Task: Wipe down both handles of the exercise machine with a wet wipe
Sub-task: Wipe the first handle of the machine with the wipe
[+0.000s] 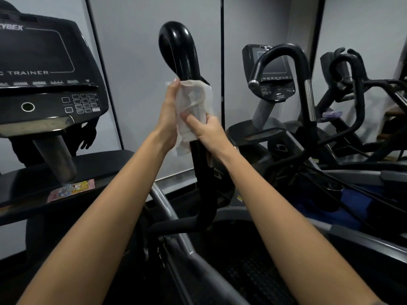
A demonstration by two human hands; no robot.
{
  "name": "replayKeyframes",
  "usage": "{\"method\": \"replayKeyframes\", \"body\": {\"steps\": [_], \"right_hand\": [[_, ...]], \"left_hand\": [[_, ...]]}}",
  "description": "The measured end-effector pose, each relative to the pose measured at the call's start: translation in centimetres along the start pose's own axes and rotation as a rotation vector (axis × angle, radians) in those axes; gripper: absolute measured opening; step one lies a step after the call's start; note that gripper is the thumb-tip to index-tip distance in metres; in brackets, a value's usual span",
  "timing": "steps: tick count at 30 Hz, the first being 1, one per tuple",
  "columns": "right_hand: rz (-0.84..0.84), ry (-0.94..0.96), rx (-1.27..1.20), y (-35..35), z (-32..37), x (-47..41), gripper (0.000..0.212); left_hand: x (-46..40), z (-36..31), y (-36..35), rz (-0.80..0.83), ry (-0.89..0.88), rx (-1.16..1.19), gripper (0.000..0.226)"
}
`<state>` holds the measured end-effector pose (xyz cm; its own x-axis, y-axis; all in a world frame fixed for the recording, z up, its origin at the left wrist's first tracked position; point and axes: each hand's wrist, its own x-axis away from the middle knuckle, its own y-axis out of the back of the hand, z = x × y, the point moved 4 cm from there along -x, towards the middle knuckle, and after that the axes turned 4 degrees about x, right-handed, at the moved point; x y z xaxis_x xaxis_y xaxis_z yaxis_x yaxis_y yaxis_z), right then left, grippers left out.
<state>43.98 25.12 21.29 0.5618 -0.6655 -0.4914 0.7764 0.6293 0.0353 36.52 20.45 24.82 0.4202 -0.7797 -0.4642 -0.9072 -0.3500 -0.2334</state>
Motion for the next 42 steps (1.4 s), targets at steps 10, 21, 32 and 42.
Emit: {"method": "replayKeyframes", "body": {"steps": [10, 21, 32, 42], "right_hand": [[0.065, -0.016, 0.543, 1.3, -1.3, 5.1, 0.037], [-0.067, -0.025, 0.228, -0.1, -2.5, 0.9, 0.058], [-0.053, -0.097, 0.466, 0.9, -7.8, 6.7, 0.058], [0.109, -0.004, 0.023, 0.3, -2.6, 2.4, 0.023]], "left_hand": [[-0.8, 0.0, -1.0, -0.045, 0.062, -0.269, 0.026], [0.2, 2.8, 0.0, 0.050, 0.177, -0.218, 0.031], [0.0, 2.7, -0.5, 0.019, 0.129, -0.179, 0.026], [-0.1, 3.1, 0.3, 0.041, 0.125, -0.284, 0.034]]}}
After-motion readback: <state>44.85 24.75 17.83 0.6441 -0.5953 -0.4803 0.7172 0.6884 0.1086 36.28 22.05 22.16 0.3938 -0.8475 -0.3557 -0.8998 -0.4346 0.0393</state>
